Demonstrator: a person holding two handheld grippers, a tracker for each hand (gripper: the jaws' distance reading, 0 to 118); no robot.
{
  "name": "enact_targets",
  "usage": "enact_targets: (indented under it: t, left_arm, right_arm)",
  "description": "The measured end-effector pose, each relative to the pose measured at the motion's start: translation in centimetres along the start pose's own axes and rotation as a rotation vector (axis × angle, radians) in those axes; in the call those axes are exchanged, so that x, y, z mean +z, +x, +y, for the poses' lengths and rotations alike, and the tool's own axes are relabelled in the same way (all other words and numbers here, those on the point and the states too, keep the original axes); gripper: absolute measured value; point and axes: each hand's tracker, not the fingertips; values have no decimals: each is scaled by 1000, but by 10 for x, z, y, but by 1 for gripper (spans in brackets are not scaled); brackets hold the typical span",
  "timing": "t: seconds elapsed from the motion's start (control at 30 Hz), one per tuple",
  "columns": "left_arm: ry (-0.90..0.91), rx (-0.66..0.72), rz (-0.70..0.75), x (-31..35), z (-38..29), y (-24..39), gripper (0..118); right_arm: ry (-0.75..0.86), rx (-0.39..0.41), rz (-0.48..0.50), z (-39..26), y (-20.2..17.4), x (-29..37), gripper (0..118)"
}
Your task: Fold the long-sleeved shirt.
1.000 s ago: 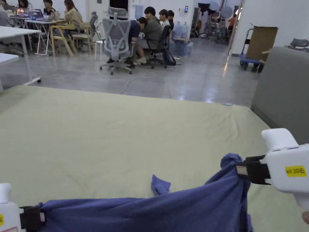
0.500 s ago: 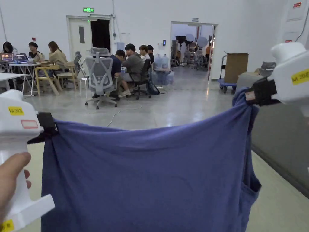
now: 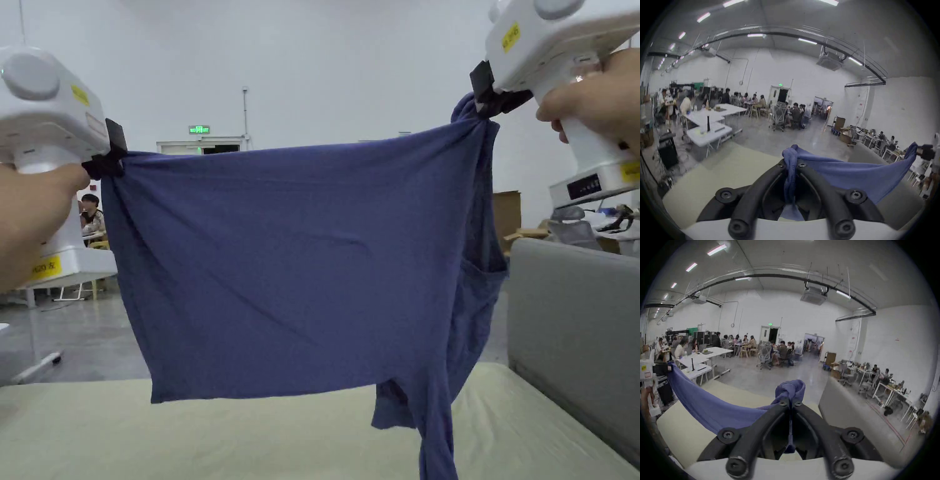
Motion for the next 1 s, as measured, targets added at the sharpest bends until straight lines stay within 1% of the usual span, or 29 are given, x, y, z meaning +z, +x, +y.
enact_targets:
  t: [0.07,0.1,0.23,0.33,0.43,0.53,0.6,0.67,0.77,0.87,0.93,1.0]
  left_arm:
    - [43,-26,-6,-5,15,3,4]
    - [36,-22,-1,-8,22,4,4]
    - [49,-20,3,-25,31,6,4]
    - [35,-34,9,-45,12,5,4]
    - [-36,-79,16,-81,-33,-3,4]
    - [-175,-64,25,-128,-101,-19,4]
    - [-278,-40,31,-162,-163,-35,4]
    - [-395,-35,58,-195,-225,-51,4]
    - [-562,18,76,-229,-329,-78,4]
    - [-715,34,127,-242,-420,-98,4]
    - [-790,24,159,-239,-467,-108,4]
    - [-861,-7,176,-233,-511,-120,4]
  right_arm:
    - [24,-4,-33,12,-2,-10,0]
    - [26,-8,-47,16,-3,-17,0]
    - [37,-40,-54,18,-5,-45,0]
    - [7,-24,-53,-6,-14,-77,0]
    - [-81,-7,-28,-55,-29,-125,0]
    - [-212,-4,9,-128,-47,-187,0]
    - [-307,-25,46,-194,-62,-224,0]
    - [-421,-18,77,-262,-80,-251,0]
    - [-601,-7,109,-371,-108,-283,0]
    - [-737,-13,146,-463,-130,-298,0]
    - [-789,-22,184,-513,-137,-304,0]
    - [-871,-16,152,-556,-138,-302,0]
